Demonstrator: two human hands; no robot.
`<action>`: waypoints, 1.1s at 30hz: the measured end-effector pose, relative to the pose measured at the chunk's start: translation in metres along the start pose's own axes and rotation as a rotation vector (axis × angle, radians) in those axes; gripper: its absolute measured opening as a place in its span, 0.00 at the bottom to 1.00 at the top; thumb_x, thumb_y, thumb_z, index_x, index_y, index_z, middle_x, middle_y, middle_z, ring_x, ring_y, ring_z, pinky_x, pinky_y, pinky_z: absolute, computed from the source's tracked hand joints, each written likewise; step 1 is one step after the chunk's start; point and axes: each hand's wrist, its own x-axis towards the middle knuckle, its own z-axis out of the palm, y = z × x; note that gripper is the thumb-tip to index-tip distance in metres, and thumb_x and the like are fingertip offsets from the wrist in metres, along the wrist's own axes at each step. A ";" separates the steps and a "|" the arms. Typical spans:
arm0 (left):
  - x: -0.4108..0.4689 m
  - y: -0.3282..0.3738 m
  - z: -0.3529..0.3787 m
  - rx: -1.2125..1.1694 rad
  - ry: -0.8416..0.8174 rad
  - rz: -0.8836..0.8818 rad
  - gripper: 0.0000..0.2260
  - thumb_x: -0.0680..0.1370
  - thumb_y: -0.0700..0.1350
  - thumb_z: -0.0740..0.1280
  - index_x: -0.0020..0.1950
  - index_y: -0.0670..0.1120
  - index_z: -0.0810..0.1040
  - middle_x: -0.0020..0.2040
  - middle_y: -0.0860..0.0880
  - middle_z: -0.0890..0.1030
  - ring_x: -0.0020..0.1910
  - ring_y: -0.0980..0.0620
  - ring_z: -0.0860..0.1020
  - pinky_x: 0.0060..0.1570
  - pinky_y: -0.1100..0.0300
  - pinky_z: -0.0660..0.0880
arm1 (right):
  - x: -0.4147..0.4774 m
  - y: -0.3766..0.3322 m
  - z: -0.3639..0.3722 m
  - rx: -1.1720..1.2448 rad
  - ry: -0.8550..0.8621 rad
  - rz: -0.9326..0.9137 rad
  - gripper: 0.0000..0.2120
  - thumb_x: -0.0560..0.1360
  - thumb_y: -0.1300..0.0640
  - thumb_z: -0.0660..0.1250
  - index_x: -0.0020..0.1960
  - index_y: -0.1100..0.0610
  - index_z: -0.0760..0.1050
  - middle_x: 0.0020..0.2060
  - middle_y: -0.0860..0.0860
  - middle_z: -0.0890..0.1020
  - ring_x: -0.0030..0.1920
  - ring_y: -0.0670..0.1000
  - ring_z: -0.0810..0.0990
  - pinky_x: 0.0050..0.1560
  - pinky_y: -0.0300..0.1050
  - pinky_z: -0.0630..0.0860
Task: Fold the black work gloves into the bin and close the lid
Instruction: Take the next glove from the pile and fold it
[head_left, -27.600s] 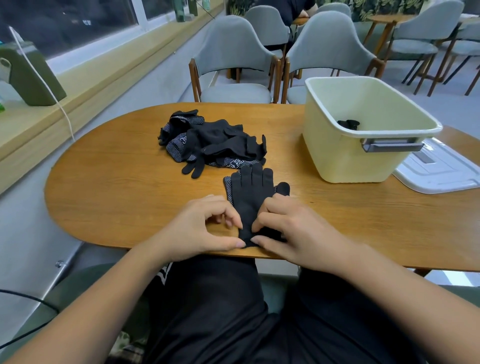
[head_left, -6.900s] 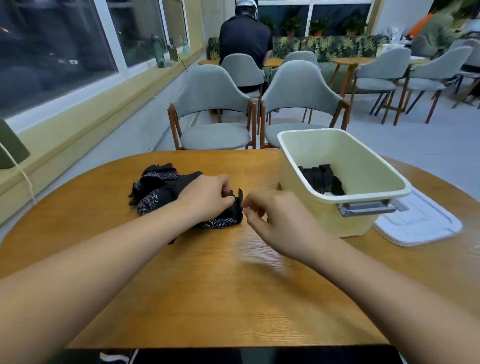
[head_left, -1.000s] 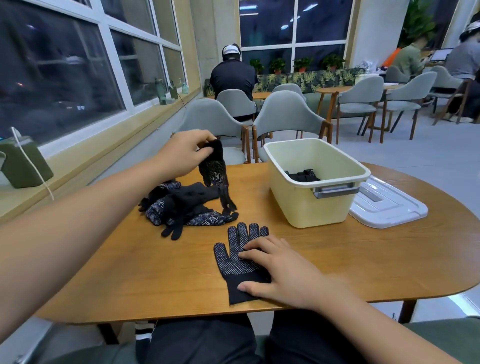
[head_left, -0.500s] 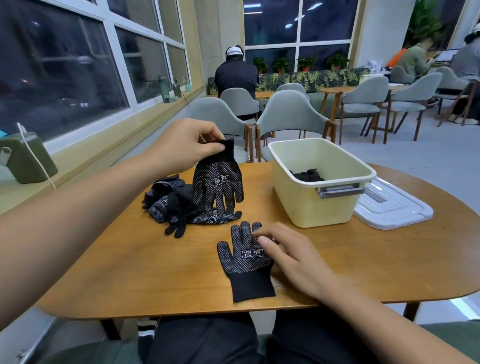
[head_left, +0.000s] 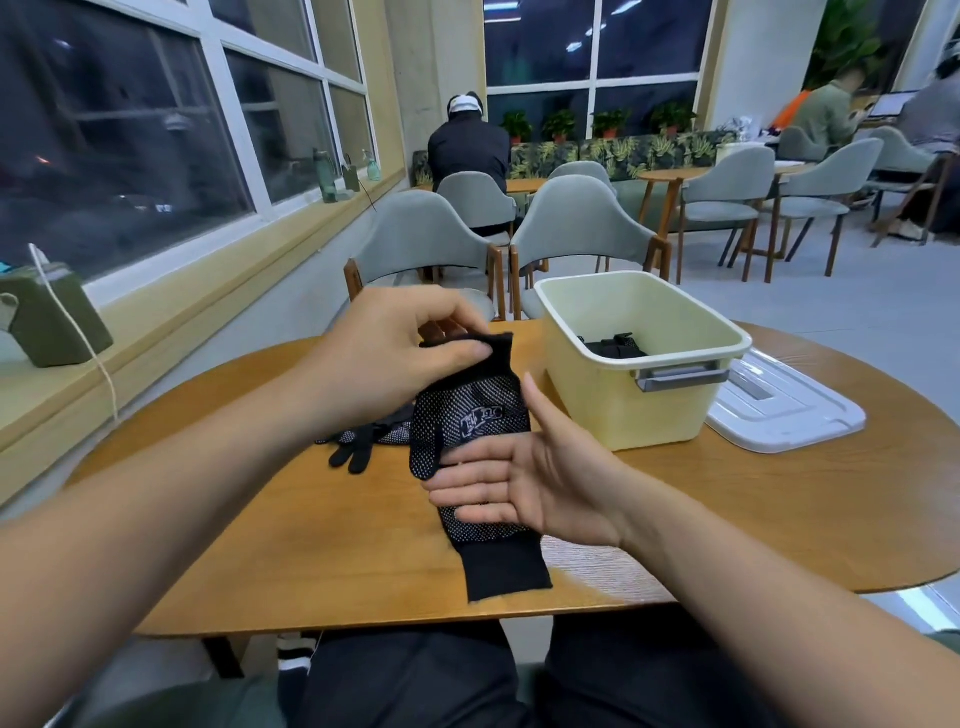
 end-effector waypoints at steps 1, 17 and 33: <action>-0.004 0.002 0.003 -0.020 -0.018 -0.006 0.04 0.80 0.48 0.77 0.53 0.55 0.87 0.48 0.59 0.87 0.50 0.59 0.84 0.49 0.66 0.78 | 0.004 -0.002 -0.003 0.034 0.004 0.003 0.54 0.79 0.21 0.46 0.77 0.68 0.70 0.72 0.68 0.78 0.75 0.65 0.77 0.79 0.60 0.70; -0.058 -0.022 0.068 -0.010 -0.236 0.016 0.09 0.78 0.47 0.78 0.58 0.57 0.88 0.47 0.58 0.85 0.46 0.53 0.82 0.50 0.56 0.80 | 0.031 -0.017 -0.040 0.295 0.154 -0.002 0.46 0.78 0.24 0.63 0.72 0.65 0.78 0.74 0.63 0.77 0.74 0.63 0.78 0.76 0.59 0.74; -0.089 -0.027 0.108 -0.086 -0.423 -0.128 0.17 0.75 0.51 0.81 0.63 0.58 0.86 0.52 0.60 0.85 0.43 0.56 0.82 0.47 0.68 0.75 | 0.041 -0.005 -0.050 -0.047 0.443 -0.063 0.45 0.77 0.21 0.60 0.79 0.55 0.72 0.70 0.55 0.81 0.70 0.54 0.80 0.78 0.57 0.70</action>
